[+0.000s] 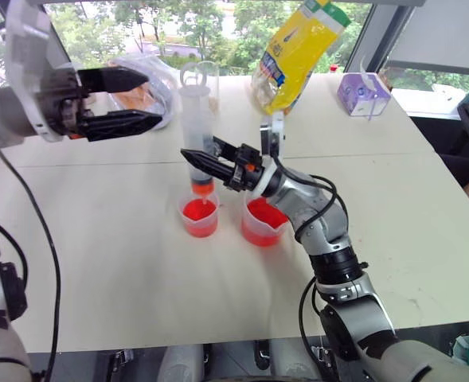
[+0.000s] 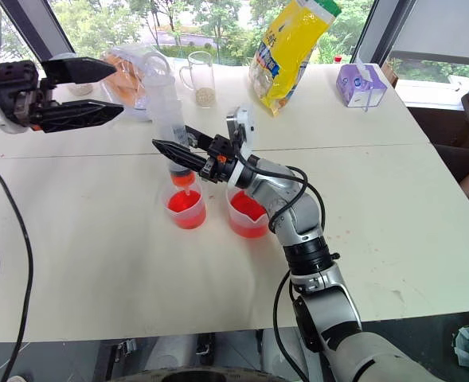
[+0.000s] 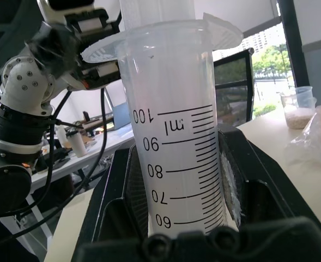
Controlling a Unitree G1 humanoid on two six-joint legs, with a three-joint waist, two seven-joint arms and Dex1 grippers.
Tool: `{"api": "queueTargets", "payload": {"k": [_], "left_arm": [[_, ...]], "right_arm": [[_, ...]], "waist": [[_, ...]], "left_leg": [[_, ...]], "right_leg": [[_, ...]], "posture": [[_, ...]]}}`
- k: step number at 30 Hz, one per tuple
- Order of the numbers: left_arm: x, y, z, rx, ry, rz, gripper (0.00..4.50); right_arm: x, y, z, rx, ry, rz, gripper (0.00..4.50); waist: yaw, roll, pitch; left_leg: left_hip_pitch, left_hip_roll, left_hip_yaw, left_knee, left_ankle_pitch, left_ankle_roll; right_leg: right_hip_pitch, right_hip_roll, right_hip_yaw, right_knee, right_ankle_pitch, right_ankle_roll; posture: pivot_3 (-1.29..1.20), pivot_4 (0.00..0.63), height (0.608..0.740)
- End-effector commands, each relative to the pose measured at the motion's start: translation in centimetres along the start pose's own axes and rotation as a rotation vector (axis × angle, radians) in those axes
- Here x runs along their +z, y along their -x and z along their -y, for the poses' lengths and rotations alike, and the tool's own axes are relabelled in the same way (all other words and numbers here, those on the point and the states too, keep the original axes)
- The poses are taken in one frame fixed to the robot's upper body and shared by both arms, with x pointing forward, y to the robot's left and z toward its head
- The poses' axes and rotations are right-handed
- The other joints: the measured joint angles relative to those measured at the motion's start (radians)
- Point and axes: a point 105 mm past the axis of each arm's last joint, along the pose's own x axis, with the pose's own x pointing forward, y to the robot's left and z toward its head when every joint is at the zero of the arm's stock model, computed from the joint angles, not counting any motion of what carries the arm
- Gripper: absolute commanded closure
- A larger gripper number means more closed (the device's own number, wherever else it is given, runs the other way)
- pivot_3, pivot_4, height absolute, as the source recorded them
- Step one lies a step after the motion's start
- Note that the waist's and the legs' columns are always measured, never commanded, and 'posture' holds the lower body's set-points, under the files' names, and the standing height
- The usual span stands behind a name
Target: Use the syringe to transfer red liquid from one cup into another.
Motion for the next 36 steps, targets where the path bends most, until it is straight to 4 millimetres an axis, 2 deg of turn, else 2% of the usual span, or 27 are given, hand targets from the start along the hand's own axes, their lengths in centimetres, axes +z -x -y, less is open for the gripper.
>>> {"api": "queueTargets", "payload": {"k": [1,9,10,12,19,25,30,36], "left_arm": [[1.7,-0.5,0.9,-0.033,-0.041,0.055,0.03],[2.7,-1.4,0.8,-0.066,0.016,0.133,0.03],[2.5,-1.6,0.8,-0.067,0.022,0.130,0.26],[2.2,-1.9,0.8,-0.070,0.033,0.123,0.83],[0.5,-2.5,0.8,-0.074,0.046,0.072,4.35],[-0.2,-2.7,0.7,-0.074,0.048,0.055,4.44],[-1.7,-2.9,1.2,-0.097,0.035,-0.018,4.44],[-2.5,-2.8,1.5,-0.110,0.029,-0.061,4.44]], "right_arm": [[0.5,-0.2,-0.5,0.020,0.034,0.021,3.09],[0.1,0.0,-0.7,0.019,0.044,-0.001,3.09],[0.1,0.0,-0.7,0.020,0.046,-0.003,3.09],[0.1,0.0,-0.7,0.021,0.050,-0.005,3.09],[0.6,-0.4,-0.9,0.033,0.064,0.005,3.09],[1.5,-0.7,-1.2,0.045,0.083,0.024,3.09],[3.3,-1.0,-1.7,0.061,0.118,0.056,3.09],[5.3,-1.4,-1.7,0.057,0.139,0.099,3.09]], "waist": [[-0.001,0.000,0.000],[-0.002,0.000,0.000],[-0.002,0.000,0.000],[-0.002,0.000,0.000],[-0.002,0.000,0.000],[-0.001,0.000,0.000],[-0.001,0.000,0.000],[-0.002,0.000,0.000]], "left_leg": [[0.000,0.000,0.000,0.000,0.000,0.000],[0.000,0.000,0.000,0.000,0.000,0.000],[0.000,0.000,0.000,0.000,0.000,0.000],[0.000,0.000,0.000,0.000,0.000,0.000],[0.000,0.000,0.000,0.000,0.000,0.000],[0.000,0.000,0.000,0.000,0.000,0.000],[0.000,0.000,0.000,0.000,0.000,0.000],[0.000,0.000,0.000,0.000,0.000,0.000]], "right_leg": [[0.000,0.000,0.000,0.000,0.000,0.000],[0.000,0.000,0.000,0.000,0.000,0.000],[0.000,0.000,0.000,0.000,0.000,0.000],[0.000,0.000,0.000,0.000,0.000,0.000],[0.000,0.000,0.000,0.000,0.000,0.000],[0.000,0.000,0.000,0.000,0.000,0.000],[0.000,0.000,0.000,0.000,0.000,0.000],[0.000,0.000,0.000,0.000,0.000,0.000]], "posture": [[0.00,0.150,0.740],[0.00,0.150,0.740],[0.00,0.150,0.740],[0.00,0.150,0.740],[0.00,0.150,0.740],[0.00,0.150,0.740],[0.00,0.150,0.740],[0.00,0.150,0.740]]}}
